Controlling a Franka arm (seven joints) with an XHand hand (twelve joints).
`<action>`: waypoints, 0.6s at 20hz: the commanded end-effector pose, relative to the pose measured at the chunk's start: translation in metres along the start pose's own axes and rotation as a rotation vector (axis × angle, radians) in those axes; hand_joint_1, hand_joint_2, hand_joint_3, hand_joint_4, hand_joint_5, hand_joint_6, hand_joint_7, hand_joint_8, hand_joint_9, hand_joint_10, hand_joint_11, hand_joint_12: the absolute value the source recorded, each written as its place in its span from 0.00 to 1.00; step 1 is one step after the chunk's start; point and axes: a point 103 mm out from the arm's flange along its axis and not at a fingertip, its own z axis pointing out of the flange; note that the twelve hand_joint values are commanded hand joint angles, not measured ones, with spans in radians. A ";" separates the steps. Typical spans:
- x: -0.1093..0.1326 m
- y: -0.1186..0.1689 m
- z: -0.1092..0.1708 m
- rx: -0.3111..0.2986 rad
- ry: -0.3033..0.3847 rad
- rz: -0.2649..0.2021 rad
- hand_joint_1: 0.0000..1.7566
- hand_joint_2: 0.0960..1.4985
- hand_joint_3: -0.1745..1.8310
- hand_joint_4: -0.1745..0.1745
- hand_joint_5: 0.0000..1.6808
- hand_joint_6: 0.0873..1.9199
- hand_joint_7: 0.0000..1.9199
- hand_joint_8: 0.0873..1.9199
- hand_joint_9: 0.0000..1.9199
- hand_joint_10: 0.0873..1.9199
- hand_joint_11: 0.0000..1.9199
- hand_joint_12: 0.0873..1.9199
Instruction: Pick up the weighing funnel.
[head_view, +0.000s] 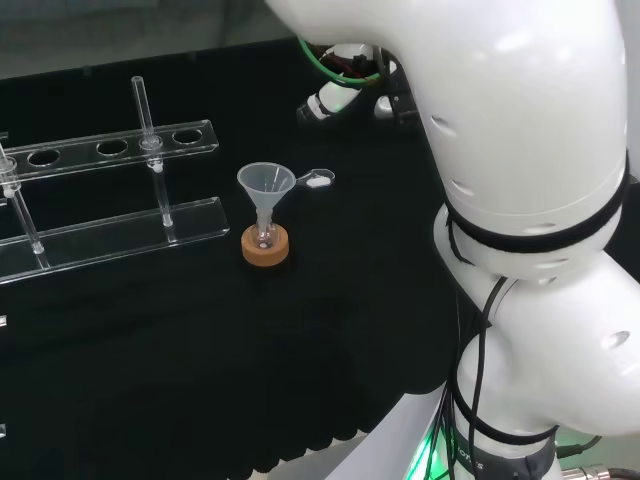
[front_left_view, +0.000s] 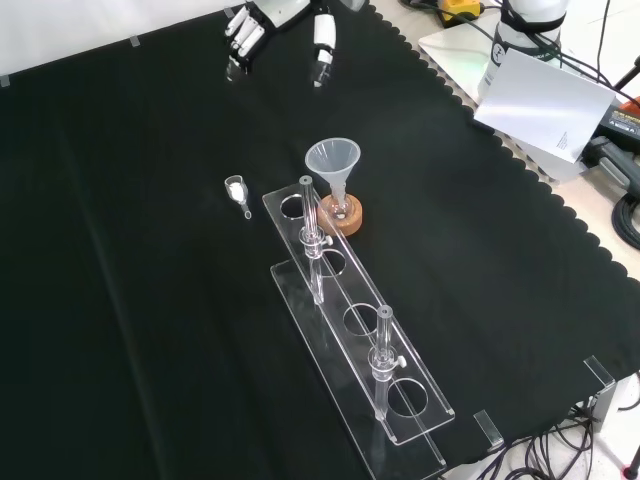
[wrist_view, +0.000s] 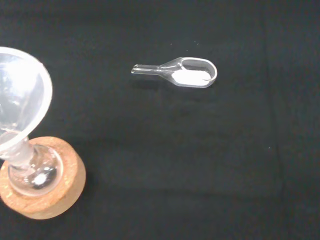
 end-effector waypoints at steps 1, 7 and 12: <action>-0.023 0.028 -0.007 -0.027 0.028 -0.020 0.31 0.46 0.21 0.36 0.18 0.00 0.12 0.35 0.27 0.31 0.14 0.73; -0.031 0.050 -0.003 -0.056 0.016 -0.035 0.41 0.47 0.24 0.35 0.23 0.00 0.18 0.34 0.33 0.29 0.20 0.69; -0.034 0.068 0.007 -0.042 -0.013 -0.048 0.45 0.45 0.27 0.37 0.26 0.00 0.20 0.33 0.36 0.27 0.22 0.68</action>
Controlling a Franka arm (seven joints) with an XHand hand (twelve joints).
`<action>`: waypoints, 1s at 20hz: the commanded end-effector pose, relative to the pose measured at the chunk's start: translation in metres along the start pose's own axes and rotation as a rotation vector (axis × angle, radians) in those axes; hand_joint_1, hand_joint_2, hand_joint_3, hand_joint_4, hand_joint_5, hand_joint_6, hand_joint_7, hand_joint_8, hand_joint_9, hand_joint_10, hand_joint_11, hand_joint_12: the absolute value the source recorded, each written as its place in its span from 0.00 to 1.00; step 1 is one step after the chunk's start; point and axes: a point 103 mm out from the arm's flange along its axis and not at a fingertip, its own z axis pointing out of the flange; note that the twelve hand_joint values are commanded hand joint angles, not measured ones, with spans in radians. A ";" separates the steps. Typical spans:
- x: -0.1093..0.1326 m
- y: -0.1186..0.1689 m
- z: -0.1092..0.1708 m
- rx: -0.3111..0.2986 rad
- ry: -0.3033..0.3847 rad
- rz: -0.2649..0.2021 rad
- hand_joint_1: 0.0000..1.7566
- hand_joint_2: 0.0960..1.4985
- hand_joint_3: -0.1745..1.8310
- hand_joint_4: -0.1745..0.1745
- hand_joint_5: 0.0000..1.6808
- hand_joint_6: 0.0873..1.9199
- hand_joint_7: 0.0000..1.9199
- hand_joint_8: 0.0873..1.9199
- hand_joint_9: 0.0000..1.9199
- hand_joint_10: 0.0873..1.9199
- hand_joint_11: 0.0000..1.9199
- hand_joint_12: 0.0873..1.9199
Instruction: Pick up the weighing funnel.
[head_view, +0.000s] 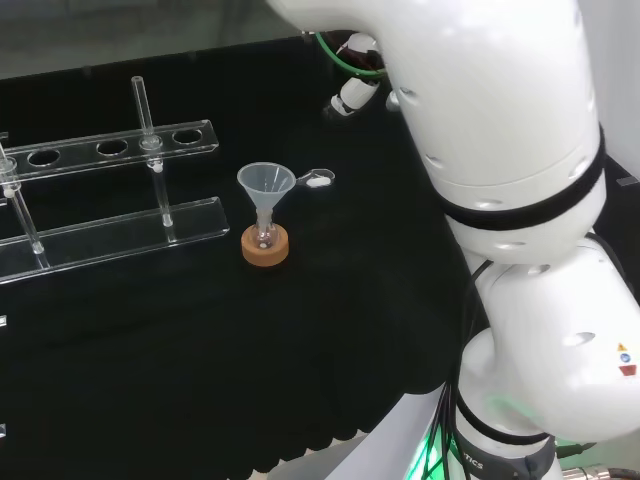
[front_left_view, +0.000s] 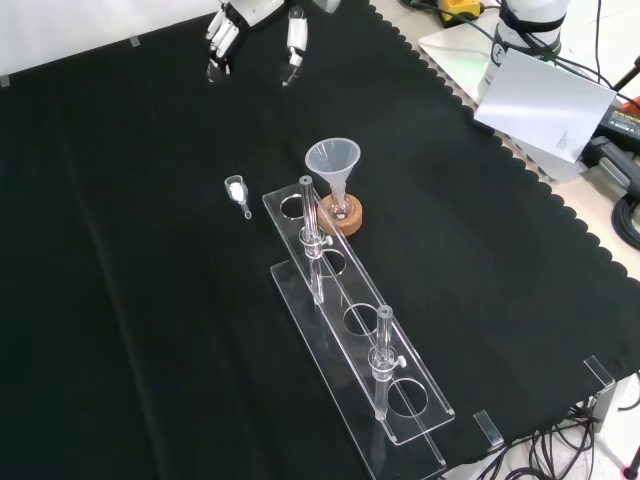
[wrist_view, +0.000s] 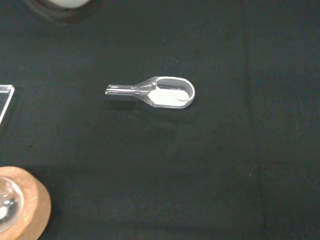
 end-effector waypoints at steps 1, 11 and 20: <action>-0.003 0.037 0.009 -0.012 -0.040 -0.049 0.46 0.45 0.27 0.37 0.27 0.00 0.20 0.33 0.36 0.27 0.22 0.68; 0.008 0.061 0.042 0.027 -0.074 -0.060 0.47 0.43 0.29 0.38 0.29 0.00 0.21 0.33 0.37 0.25 0.23 0.67; 0.011 0.069 0.065 0.053 -0.085 -0.060 0.47 0.43 0.30 0.39 0.30 0.00 0.21 0.33 0.37 0.25 0.23 0.67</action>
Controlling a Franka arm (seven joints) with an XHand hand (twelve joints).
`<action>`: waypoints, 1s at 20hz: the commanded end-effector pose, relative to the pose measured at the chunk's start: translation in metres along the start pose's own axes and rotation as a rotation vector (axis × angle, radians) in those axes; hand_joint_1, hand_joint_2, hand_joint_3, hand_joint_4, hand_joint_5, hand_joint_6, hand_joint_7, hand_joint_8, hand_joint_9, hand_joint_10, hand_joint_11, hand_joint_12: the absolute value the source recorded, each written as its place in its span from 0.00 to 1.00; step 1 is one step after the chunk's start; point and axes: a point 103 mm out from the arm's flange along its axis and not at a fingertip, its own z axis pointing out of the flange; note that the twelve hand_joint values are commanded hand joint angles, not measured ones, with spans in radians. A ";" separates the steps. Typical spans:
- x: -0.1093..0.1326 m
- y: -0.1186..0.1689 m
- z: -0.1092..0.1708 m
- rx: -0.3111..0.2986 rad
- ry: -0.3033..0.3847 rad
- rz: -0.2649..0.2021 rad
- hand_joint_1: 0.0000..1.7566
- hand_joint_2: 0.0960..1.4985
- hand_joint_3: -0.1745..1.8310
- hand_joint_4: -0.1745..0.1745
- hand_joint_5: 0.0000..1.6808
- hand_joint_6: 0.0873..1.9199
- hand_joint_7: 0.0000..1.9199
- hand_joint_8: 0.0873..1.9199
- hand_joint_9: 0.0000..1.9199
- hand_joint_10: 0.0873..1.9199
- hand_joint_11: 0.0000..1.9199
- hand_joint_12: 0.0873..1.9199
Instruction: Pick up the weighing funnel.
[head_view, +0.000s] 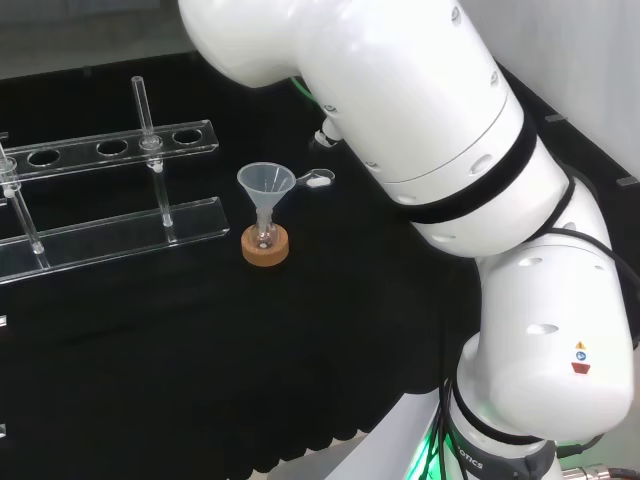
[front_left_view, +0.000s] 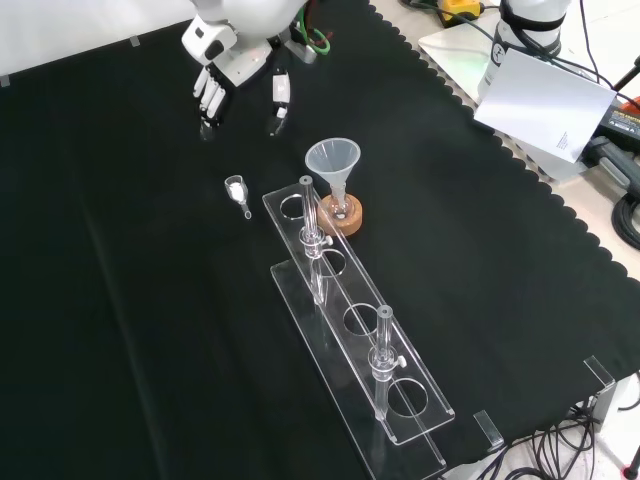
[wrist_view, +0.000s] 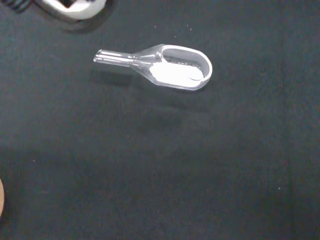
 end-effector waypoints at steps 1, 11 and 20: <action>0.003 0.006 0.010 0.005 -0.009 0.000 0.47 0.43 0.30 0.39 0.31 0.00 0.21 0.33 0.37 0.25 0.23 0.67; 0.005 0.010 0.038 0.022 -0.022 0.026 0.47 0.42 0.31 0.39 0.32 0.00 0.21 0.33 0.37 0.25 0.22 0.67; 0.006 0.021 0.054 0.041 -0.024 0.035 0.47 0.41 0.32 0.40 0.34 0.00 0.21 0.33 0.37 0.25 0.22 0.67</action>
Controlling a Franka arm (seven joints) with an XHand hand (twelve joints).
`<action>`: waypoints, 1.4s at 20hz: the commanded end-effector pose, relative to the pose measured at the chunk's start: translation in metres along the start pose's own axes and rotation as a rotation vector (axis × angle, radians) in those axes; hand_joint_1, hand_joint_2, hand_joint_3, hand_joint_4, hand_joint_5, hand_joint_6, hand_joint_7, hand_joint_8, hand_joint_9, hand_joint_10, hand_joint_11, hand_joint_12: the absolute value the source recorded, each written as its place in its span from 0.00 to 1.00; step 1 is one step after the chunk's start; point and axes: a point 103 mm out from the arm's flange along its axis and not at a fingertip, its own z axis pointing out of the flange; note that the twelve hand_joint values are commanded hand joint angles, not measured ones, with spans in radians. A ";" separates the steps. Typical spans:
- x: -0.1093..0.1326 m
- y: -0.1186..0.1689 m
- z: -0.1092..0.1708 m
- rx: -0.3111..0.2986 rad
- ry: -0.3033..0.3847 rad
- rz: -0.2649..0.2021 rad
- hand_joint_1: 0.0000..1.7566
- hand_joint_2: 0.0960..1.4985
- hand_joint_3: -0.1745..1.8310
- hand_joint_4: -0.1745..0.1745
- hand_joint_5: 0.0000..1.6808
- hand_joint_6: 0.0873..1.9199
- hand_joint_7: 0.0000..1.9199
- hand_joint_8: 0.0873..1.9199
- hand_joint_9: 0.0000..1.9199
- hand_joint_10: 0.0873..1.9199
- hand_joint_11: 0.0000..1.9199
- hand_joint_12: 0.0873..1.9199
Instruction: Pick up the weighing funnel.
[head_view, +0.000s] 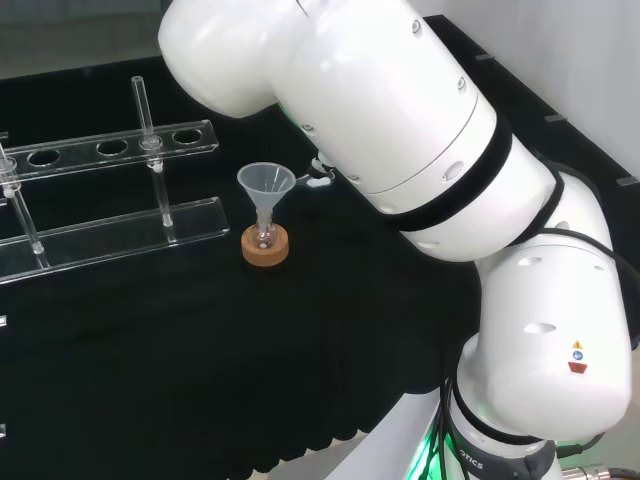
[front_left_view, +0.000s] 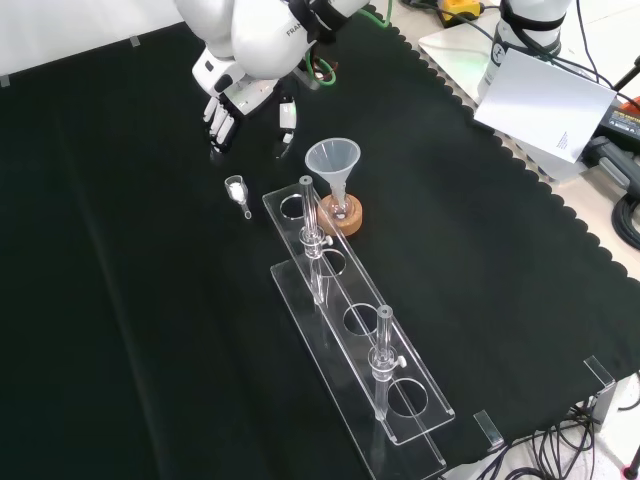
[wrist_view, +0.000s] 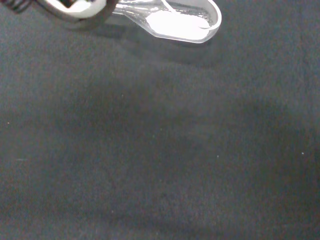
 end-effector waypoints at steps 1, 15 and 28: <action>-0.002 0.011 0.014 0.014 0.003 0.003 0.47 0.41 0.32 0.40 0.34 0.00 0.21 0.33 0.37 0.25 0.22 0.67; 0.009 0.025 0.021 0.026 -0.021 0.018 0.47 0.41 0.33 0.39 0.35 0.01 0.21 0.33 0.37 0.25 0.22 0.67; 0.002 0.033 0.028 0.040 -0.015 0.030 0.47 0.41 0.33 0.39 0.35 0.02 0.21 0.33 0.37 0.25 0.22 0.67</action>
